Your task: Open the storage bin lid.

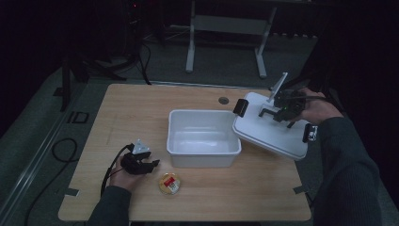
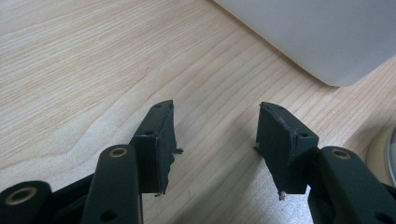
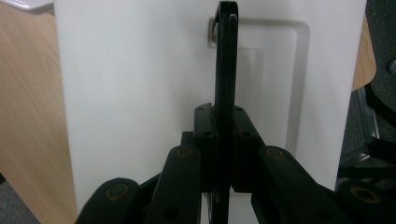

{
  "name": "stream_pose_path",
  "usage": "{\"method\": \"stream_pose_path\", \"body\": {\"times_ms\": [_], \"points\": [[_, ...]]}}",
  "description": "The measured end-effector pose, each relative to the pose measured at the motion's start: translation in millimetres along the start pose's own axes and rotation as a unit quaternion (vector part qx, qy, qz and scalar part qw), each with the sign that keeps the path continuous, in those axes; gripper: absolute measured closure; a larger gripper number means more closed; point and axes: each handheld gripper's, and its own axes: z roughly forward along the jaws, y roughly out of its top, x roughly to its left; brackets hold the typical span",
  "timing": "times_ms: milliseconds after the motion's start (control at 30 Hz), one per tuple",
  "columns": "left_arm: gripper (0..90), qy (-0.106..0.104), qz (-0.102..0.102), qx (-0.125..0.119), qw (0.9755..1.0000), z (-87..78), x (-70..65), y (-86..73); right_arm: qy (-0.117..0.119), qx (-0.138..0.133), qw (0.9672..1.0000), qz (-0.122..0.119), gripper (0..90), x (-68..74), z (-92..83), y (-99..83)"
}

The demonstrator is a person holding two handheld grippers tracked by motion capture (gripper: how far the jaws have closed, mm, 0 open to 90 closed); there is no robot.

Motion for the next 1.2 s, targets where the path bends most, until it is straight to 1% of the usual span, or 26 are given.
{"method": "stream_pose_path", "body": {"times_ms": [133, 167, 367, 800, 900, 1200], "points": [[47.2, 0.0, 0.0, 0.0, 1.0, 0.0, 0.0, 0.0, 0.0, 0.0, 1.0, 0.006, 84.2, -1.8, 1.3, -5.6], [47.2, 0.0, 0.0, 0.0, 1.0, 0.0, 0.0, 0.0, 0.001, 0.0, 0.9999, 0.012, 84.2, -1.9, 1.6, -7.0], [47.2, 0.0, 0.0, 0.0, 1.0, 0.0, -0.1, 0.0, 0.0, 0.007, 0.9999, 0.016, 84.2, -2.4, 6.5, -14.9], [47.2, 0.0, 0.0, -0.001, 1.0, 0.1, 0.0, -0.1, 0.005, 0.008, 0.9994, 0.034, 84.2, -4.8, 15.3, -30.5], [47.2, 0.0, 0.0, -0.001, 1.0, 0.1, 0.0, -0.2, 0.001, 0.01, 0.9994, 0.034, 84.2, -5.3, 19.9, -32.7], [47.2, 0.0, 0.0, -0.001, 1.0, 0.1, 0.1, -0.3, 0.005, 0.019, 0.9988, 0.044, 84.2, -6.2, 37.4, -39.6]]}}
